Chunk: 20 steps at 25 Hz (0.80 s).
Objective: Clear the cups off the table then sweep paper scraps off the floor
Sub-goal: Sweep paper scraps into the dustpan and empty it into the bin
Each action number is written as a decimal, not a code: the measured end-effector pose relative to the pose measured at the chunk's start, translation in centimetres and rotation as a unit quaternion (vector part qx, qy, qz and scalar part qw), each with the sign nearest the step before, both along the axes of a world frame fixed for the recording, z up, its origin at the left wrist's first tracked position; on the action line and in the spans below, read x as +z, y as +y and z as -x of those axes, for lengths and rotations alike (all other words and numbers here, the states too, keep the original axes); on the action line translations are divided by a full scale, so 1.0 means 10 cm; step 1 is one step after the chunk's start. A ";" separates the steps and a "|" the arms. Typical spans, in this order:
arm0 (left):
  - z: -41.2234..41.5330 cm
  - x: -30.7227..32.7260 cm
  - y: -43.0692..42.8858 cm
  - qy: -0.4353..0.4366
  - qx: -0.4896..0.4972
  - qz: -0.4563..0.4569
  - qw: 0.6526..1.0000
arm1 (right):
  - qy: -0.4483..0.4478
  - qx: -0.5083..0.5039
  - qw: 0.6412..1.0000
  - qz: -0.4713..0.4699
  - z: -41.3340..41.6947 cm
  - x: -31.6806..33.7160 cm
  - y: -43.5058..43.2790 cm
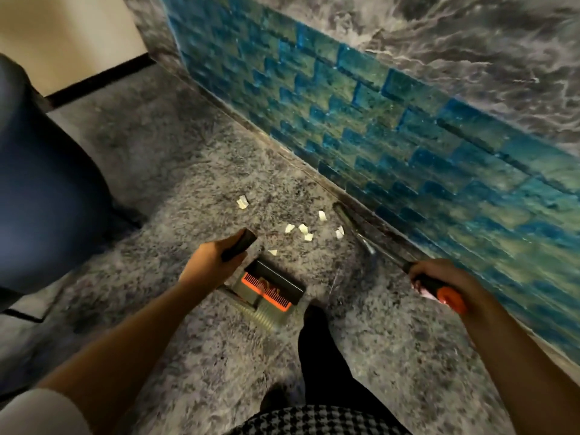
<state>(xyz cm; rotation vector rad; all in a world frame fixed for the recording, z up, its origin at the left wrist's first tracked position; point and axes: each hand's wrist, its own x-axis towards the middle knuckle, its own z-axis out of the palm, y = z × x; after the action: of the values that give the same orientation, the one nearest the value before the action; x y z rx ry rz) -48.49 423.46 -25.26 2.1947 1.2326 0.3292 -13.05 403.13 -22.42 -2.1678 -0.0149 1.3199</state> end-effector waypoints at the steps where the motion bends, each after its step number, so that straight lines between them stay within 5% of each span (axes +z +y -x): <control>1: -0.07 -0.02 0.11 0.002 0.025 0.009 1.000 | 0.004 -0.001 1.000 0.005 -0.13 -0.06 0.18; 4: -0.30 -0.03 0.42 0.006 0.076 0.017 0.997 | 0.009 0.004 1.000 0.022 -0.41 -0.18 0.74; 10: -0.64 0.01 0.95 0.056 0.094 0.006 0.994 | 0.020 0.169 0.984 0.047 -0.27 -0.25 1.53; 20: -0.55 0.06 1.18 0.082 0.080 0.019 0.993 | 0.083 0.273 0.957 0.047 0.26 -0.11 1.56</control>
<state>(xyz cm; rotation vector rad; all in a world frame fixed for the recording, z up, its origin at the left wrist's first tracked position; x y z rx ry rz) -43.01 435.27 -24.67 2.1315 1.4959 0.1895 -15.70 418.69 -23.49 -2.2080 -0.5281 1.8336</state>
